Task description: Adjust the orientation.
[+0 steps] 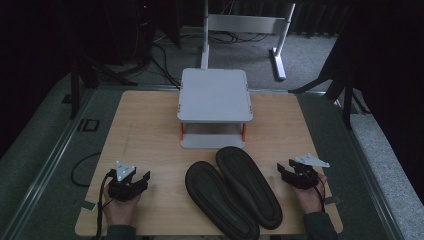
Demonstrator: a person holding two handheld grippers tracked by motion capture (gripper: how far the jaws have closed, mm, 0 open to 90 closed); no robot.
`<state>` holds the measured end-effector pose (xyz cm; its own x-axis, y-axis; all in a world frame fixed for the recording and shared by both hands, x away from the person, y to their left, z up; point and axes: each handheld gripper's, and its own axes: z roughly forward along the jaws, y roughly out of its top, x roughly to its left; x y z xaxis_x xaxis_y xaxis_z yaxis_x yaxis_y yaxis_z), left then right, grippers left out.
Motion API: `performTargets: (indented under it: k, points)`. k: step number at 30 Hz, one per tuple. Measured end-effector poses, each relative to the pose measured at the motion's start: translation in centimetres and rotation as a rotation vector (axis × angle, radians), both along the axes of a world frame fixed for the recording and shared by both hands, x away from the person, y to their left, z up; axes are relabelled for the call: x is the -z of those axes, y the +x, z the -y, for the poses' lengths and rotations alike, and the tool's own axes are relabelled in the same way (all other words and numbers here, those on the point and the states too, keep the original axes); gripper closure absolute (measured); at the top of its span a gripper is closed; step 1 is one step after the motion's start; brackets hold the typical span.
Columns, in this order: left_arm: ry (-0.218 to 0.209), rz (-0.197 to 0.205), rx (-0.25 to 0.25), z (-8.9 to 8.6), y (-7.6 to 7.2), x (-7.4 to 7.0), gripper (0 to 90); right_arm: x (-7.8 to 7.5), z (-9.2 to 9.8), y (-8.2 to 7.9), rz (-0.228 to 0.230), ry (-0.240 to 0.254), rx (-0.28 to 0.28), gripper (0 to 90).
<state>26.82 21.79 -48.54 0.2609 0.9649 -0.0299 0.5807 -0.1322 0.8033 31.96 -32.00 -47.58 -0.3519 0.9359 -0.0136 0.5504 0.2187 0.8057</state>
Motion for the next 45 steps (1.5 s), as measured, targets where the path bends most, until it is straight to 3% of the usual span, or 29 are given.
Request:
performTargets:
  k: [8, 20, 32, 36, 37, 39, 45]
  points:
    - [0.014, 0.006, 0.001, 0.1, -0.3, 0.0, 44.9, -0.5, -0.6, -0.6, 0.009, 0.001, -0.023, 46.1]
    - [0.021, 0.017, 0.017, 0.5, -0.4, -0.1, 44.6, -2.3, -4.1, -4.8, 0.066, 0.006, -0.165, 39.1]
    - [0.032, 0.017, 0.031, 0.9, -0.4, -0.1, 44.4, -3.0, -6.5, -6.3, 0.1, -0.014, -0.264, 40.2]
    - [0.037, 0.02, 0.038, 1.1, -0.4, -0.1, 44.3, -2.9, -6.8, -6.2, 0.097, -0.04, -0.26, 41.2]
    - [0.04, 0.019, 0.039, 1.2, -0.4, -0.1, 44.2, -1.9, -6.5, -5.1, 0.057, -0.052, -0.216, 43.8]
    - [0.041, 0.018, 0.043, 1.3, -0.4, 0.0, 44.1, -1.5, -6.3, -4.8, 0.043, -0.054, -0.202, 43.9]
    - [0.044, 0.018, 0.042, 1.4, -0.3, 0.0, 44.1, -0.8, -5.2, -3.4, 0.007, 0.0, -0.169, 47.8]
